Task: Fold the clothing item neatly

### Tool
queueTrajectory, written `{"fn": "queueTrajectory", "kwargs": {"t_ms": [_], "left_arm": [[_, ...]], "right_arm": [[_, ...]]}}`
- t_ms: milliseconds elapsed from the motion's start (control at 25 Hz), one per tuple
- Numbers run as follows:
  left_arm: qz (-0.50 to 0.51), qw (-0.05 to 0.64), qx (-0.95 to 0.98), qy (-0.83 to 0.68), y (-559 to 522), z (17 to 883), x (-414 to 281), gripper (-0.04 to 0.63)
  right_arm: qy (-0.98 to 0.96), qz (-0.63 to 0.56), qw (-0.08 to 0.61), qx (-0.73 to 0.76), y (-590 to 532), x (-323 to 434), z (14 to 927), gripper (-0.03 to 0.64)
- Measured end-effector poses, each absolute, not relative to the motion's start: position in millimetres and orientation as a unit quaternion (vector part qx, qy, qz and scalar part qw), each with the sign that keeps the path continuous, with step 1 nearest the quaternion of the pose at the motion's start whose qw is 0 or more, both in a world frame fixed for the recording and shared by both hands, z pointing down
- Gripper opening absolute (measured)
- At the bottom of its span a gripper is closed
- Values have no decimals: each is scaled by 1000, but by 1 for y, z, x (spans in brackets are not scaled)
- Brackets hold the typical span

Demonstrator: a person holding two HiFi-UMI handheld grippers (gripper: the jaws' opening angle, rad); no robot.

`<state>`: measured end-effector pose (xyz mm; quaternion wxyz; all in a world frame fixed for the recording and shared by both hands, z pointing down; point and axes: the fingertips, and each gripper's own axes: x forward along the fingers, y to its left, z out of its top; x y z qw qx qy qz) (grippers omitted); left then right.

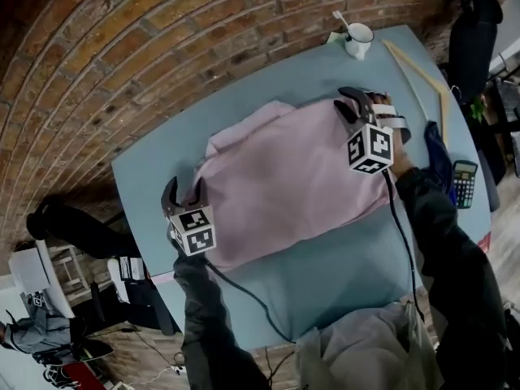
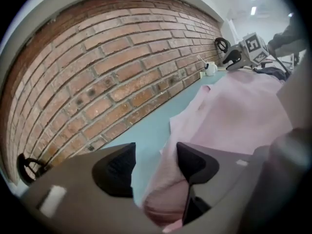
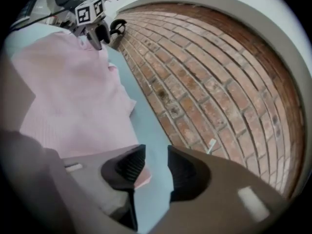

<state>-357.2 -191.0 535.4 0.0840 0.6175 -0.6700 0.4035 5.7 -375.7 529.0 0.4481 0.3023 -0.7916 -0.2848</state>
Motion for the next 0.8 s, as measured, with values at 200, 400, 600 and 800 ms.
{"fn": "queueTrajectory", "kwargs": {"t_ms": [200,400,600,800], "left_arm": [[356,85,607,-705,-160,512,-366,351],[292,107,521,-795,-98,476,-402,137],[254,76,592,-761,-56,442,-323,8],[254,109,633,-724,4,473,-204,8]], "right_arm": [[-819,-213,376,378,-360,56,497,198],[-826,-182,292,447,-296,110,447,196],[-880,-77,242,401,-194,114,440,110],[-914,11,222,340,-101,101,465,2]]}}
